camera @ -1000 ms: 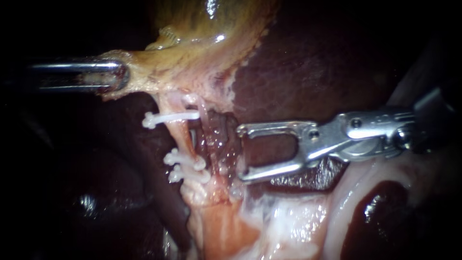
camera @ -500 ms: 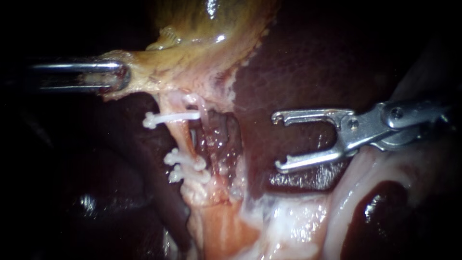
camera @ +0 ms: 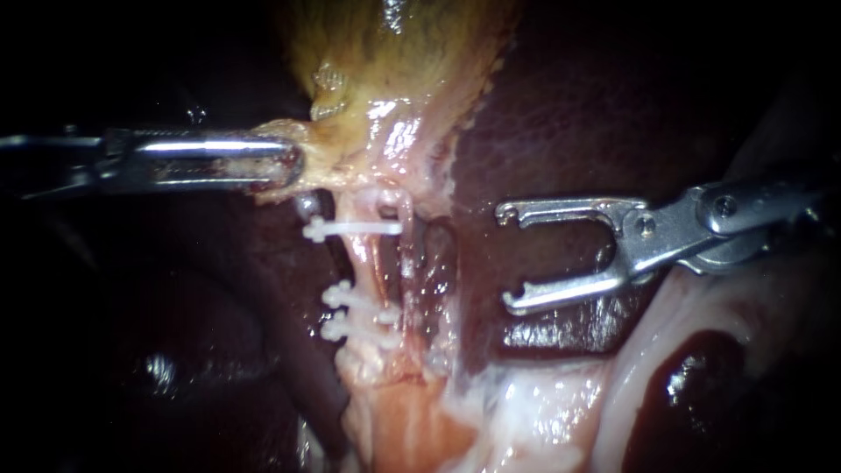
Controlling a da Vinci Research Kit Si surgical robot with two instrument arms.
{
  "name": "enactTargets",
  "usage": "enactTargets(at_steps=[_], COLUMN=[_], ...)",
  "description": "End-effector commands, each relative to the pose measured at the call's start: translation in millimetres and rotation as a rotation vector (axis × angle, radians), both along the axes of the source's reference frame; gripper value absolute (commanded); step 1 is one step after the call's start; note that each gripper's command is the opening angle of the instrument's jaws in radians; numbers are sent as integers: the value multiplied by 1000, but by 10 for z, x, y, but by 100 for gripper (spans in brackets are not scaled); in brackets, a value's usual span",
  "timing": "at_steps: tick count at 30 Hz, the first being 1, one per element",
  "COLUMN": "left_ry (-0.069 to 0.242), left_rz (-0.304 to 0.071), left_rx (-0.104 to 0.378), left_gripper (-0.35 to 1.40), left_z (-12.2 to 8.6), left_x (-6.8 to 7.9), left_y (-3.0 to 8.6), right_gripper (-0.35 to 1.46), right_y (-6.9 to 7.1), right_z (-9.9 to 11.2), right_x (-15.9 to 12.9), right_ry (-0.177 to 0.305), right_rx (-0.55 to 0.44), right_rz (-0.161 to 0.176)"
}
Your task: Going back third clip left tube
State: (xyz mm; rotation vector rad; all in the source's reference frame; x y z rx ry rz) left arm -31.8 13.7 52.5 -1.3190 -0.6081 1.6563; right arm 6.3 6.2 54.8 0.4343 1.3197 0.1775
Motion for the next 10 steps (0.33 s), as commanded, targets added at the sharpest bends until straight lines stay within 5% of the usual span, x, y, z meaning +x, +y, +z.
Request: enactTargets(at_steps=[1,10], left_ry=[2,-2], left_rz=[0,5], left_rx=[1,2], left_gripper=[-35,-35], left_z=[0,-2], left_x=[0,2], left_y=[0,0], right_gripper=[50,50], right_y=[0,0], right_z=[0,0], right_x=[0,2], right_ry=[0,12], right_rx=[0,7], right_rz=[0,-18])
